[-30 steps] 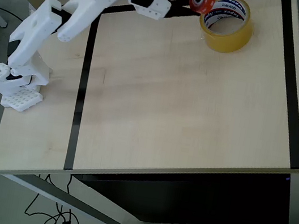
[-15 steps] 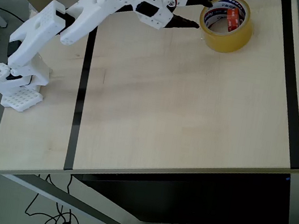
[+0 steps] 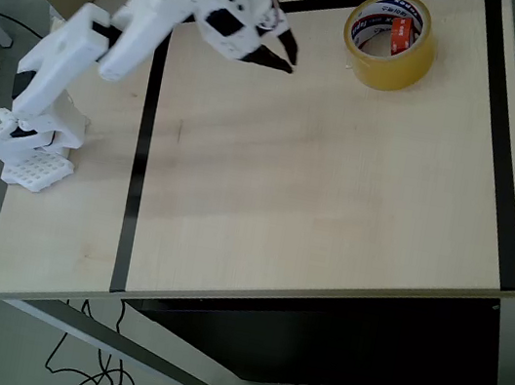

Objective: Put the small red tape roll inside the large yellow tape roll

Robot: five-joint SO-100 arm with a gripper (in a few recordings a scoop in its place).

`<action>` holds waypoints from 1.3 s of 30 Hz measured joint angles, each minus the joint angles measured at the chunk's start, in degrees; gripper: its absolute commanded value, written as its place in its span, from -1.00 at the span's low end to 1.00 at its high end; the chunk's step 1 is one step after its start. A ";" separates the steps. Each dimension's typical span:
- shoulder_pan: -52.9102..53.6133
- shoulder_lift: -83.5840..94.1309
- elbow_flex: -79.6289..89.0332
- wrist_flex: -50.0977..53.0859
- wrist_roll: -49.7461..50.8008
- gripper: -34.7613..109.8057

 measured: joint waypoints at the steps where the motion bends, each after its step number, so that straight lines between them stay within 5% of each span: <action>1: 0.79 3.52 3.43 0.35 1.32 -0.52; 10: 3.78 38.06 33.05 -1.23 7.91 -0.52; 25: 6.15 109.07 132.54 -51.50 9.76 -0.49; 39: 15.82 142.38 163.74 -50.19 12.74 -0.52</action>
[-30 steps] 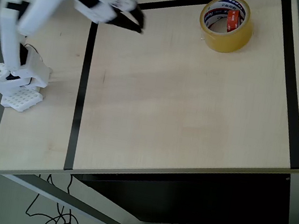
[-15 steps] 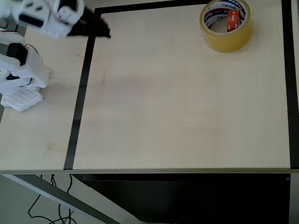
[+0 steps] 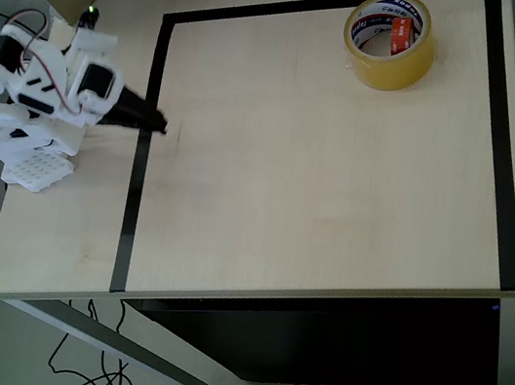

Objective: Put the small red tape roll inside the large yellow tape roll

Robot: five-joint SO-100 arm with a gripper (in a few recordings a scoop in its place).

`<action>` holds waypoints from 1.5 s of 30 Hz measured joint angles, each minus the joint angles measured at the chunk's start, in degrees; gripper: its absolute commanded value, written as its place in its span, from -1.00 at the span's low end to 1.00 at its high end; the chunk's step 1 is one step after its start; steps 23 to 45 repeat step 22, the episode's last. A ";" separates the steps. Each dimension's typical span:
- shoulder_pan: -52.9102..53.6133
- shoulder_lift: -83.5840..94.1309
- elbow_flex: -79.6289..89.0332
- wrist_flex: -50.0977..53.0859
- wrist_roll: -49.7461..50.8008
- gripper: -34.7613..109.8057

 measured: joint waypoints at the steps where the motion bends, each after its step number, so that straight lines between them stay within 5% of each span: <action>1: -0.53 2.64 1.49 1.14 0.00 -0.52; 45: -9.76 14.06 12.83 8.70 1.76 -0.52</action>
